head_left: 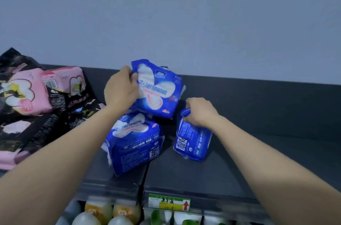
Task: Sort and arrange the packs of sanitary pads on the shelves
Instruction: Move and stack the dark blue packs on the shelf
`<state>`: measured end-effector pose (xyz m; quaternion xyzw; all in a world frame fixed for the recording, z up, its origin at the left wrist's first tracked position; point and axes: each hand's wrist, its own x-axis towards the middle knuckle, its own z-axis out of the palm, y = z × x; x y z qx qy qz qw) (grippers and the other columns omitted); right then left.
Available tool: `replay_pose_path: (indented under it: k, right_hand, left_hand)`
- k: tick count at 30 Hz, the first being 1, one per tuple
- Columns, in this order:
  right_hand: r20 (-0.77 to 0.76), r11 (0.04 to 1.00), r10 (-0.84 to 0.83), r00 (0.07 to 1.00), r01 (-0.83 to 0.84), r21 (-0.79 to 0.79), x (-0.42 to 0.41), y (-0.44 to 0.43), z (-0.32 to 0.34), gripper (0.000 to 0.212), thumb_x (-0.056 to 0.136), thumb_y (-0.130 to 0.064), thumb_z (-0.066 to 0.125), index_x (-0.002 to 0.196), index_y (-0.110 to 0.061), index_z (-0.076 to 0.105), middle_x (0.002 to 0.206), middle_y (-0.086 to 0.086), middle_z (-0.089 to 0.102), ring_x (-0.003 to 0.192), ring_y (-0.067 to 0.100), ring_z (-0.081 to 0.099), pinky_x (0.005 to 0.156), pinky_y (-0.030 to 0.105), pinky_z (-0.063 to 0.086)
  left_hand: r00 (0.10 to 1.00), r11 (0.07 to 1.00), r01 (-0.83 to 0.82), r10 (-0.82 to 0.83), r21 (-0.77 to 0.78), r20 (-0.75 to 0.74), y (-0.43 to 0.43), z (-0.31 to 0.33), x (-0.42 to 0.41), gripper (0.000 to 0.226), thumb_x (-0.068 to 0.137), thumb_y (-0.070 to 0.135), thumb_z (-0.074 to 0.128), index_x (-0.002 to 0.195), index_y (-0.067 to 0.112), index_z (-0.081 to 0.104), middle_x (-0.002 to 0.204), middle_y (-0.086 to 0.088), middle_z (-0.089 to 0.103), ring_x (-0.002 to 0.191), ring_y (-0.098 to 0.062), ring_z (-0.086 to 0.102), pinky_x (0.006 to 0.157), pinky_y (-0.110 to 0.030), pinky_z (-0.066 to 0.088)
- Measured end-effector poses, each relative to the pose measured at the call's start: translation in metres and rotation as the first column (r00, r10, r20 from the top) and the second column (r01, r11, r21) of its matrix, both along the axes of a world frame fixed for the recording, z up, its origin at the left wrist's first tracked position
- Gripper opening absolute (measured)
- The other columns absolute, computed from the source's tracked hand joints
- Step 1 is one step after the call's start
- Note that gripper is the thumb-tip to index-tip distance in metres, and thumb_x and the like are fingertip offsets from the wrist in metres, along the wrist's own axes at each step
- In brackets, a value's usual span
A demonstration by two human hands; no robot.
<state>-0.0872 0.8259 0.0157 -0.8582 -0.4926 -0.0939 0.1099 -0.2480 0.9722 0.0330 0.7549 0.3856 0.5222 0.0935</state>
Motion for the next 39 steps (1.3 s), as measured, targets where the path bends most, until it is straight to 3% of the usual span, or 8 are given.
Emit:
replay_pose_path:
  k: [6, 11, 17, 22, 27, 30, 35, 39]
  right_hand:
    - [0.150, 0.826, 0.213, 0.965, -0.260, 0.500, -0.010, 0.019, -0.022, 0.021, 0.080, 0.004, 0.052, 0.080, -0.013, 0.041, 0.083, 0.004, 0.047, 0.077, 0.027, 0.040, 0.067, 0.037, 0.039]
    - [-0.276, 0.930, 0.260, 0.926, -0.163, 0.328, -0.006, 0.043, -0.044, 0.019, 0.085, -0.025, 0.068, 0.103, -0.022, 0.063, 0.093, -0.012, 0.053, 0.093, 0.016, 0.056, 0.084, 0.030, 0.045]
    - [-0.477, 0.891, 0.300, 0.826, -0.065, 0.448, -0.013, 0.047, -0.029, 0.016, 0.082, -0.012, 0.060, 0.094, -0.021, 0.057, 0.080, -0.011, 0.056, 0.084, 0.014, 0.056, 0.077, 0.025, 0.045]
    - [-0.444, 0.823, 0.281, 0.851, 0.024, 0.568, -0.015, 0.036, -0.041, 0.014, 0.080, -0.012, 0.062, 0.091, -0.020, 0.059, 0.099, 0.000, 0.061, 0.085, 0.014, 0.056, 0.081, 0.030, 0.049]
    - [-0.431, 0.848, 0.227, 0.873, 0.039, 0.528, -0.020, 0.026, -0.041, 0.014, 0.081, -0.015, 0.061, 0.091, -0.024, 0.060, 0.106, 0.000, 0.061, 0.090, 0.016, 0.057, 0.085, 0.033, 0.050]
    - [-0.462, 0.864, 0.223, 0.858, 0.046, 0.502, -0.028, 0.019, -0.041, 0.015, 0.084, -0.020, 0.065, 0.099, -0.022, 0.063, 0.105, -0.003, 0.063, 0.092, 0.013, 0.058, 0.090, 0.032, 0.050]
    - [-0.617, 0.854, 0.386, 0.686, -0.012, 0.520, -0.054, 0.017, -0.028, 0.050, 0.086, -0.035, 0.066, 0.133, -0.021, 0.056, 0.127, -0.006, 0.062, 0.117, 0.009, 0.057, 0.104, 0.030, 0.042]
    - [-0.651, 0.712, 0.513, 0.559, 0.147, 0.687, -0.066, 0.008, -0.022, 0.056, 0.065, -0.063, 0.074, 0.105, -0.027, 0.062, 0.111, -0.007, 0.068, 0.102, 0.011, 0.066, 0.091, 0.033, 0.052]
  left_hand:
    - [0.985, 0.939, -0.004, 0.063, -0.343, 0.161, 0.050, 0.010, -0.024, 0.009, 0.086, 0.012, 0.053, 0.082, 0.010, 0.062, 0.086, -0.012, 0.060, 0.082, -0.028, 0.053, 0.072, -0.033, 0.038]
    - [0.988, 0.948, 0.007, 0.043, -0.319, 0.150, 0.052, -0.006, -0.039, 0.032, 0.092, 0.031, 0.055, 0.116, 0.011, 0.057, 0.118, -0.007, 0.063, 0.110, -0.025, 0.055, 0.082, -0.030, 0.038]
    - [0.980, 0.923, 0.133, -0.068, -0.361, 0.188, 0.049, -0.011, -0.039, 0.041, 0.085, 0.046, 0.062, 0.112, 0.015, 0.058, 0.118, -0.006, 0.065, 0.101, -0.023, 0.061, 0.086, -0.039, 0.050]
    - [0.996, 0.957, 0.056, -0.033, -0.283, 0.086, 0.045, -0.010, -0.042, 0.057, 0.086, 0.057, 0.057, 0.123, 0.013, 0.052, 0.122, -0.007, 0.062, 0.103, -0.024, 0.060, 0.083, -0.037, 0.047]
    - [0.993, 0.992, -0.099, 0.093, -0.083, -0.068, 0.033, -0.006, -0.047, 0.065, 0.087, 0.057, 0.054, 0.134, 0.013, 0.045, 0.133, -0.013, 0.050, 0.122, -0.033, 0.048, 0.098, -0.051, 0.040]
    - [0.989, 0.996, -0.036, 0.024, -0.081, -0.143, 0.022, -0.002, -0.047, 0.073, 0.086, 0.059, 0.055, 0.142, 0.016, 0.038, 0.141, -0.015, 0.044, 0.129, -0.035, 0.043, 0.102, -0.049, 0.037]
    - [0.972, 0.899, 0.234, -0.211, -0.370, 0.104, 0.011, 0.000, -0.047, 0.062, 0.083, 0.043, 0.066, 0.135, 0.016, 0.046, 0.135, -0.005, 0.055, 0.119, -0.025, 0.055, 0.092, -0.031, 0.042]
    - [0.913, 0.882, 0.361, -0.269, -0.303, 0.306, -0.003, -0.001, -0.046, 0.053, 0.086, 0.050, 0.062, 0.128, 0.019, 0.056, 0.129, 0.002, 0.058, 0.114, -0.019, 0.057, 0.097, -0.036, 0.046]
